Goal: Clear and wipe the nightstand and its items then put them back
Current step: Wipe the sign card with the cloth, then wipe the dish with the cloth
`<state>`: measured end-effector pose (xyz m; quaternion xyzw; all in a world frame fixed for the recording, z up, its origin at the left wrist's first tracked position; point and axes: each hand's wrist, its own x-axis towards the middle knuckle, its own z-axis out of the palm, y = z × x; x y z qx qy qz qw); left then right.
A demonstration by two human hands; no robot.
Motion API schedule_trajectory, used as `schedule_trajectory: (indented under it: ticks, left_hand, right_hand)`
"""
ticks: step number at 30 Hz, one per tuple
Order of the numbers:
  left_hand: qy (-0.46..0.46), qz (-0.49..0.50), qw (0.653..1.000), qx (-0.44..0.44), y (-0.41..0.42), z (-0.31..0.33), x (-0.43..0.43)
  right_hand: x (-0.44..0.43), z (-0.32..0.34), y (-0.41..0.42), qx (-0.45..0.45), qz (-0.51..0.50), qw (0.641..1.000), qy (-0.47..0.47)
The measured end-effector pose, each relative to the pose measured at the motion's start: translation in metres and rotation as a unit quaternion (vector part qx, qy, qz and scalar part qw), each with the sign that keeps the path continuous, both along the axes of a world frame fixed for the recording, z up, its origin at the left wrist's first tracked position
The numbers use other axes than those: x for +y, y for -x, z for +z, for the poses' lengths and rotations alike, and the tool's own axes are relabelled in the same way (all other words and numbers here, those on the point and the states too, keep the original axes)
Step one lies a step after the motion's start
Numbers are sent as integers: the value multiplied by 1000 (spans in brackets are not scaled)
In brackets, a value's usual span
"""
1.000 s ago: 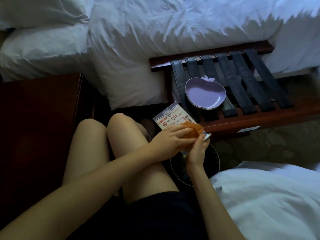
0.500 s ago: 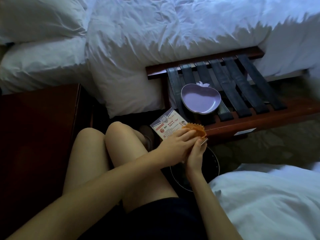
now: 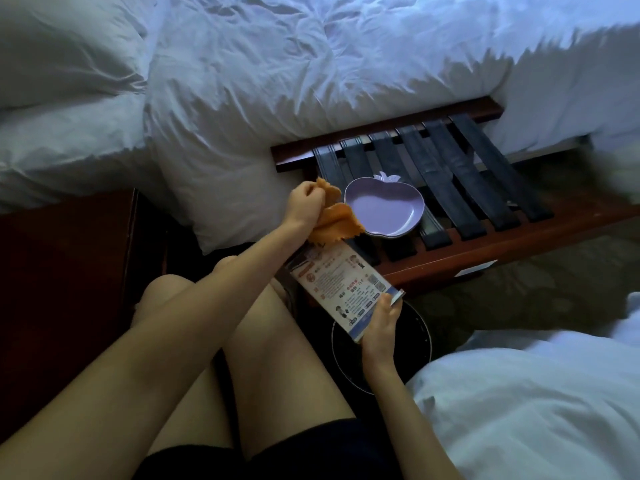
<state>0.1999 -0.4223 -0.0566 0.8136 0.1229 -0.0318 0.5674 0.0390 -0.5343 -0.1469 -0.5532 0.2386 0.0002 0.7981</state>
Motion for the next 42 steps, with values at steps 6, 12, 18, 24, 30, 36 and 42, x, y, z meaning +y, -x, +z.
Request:
schedule_trajectory:
  ticks: [6,12,18,24,30,36,42]
  left_hand:
    - [-142,-71,975,156,-31,-8,-28]
    - [-326,-150,909,213,-34,-30,-44]
    - [-171,-113,949,241,-41,-42,-35]
    - [-90,-22,977,192,-42,-44,-11]
    - [53,81,991,97,-46,-22,21]
    - [85,127,987,51,-35,-4,36]
    - [112,87,985,102,-3,-5,24]
  right_hand:
    - [-7,-2,-1,15,0,1000,-8]
    - [-8,0,-3,26,-5,1000,-9]
    - [-10,4,-5,36,-9,999,-6]
    - [-18,17,-6,24,-38,999,7]
    - [-39,47,-41,19,-102,991,79]
    - [-56,61,-106,93,-40,972,211]
    - [-53,58,-143,220,-48,923,312]
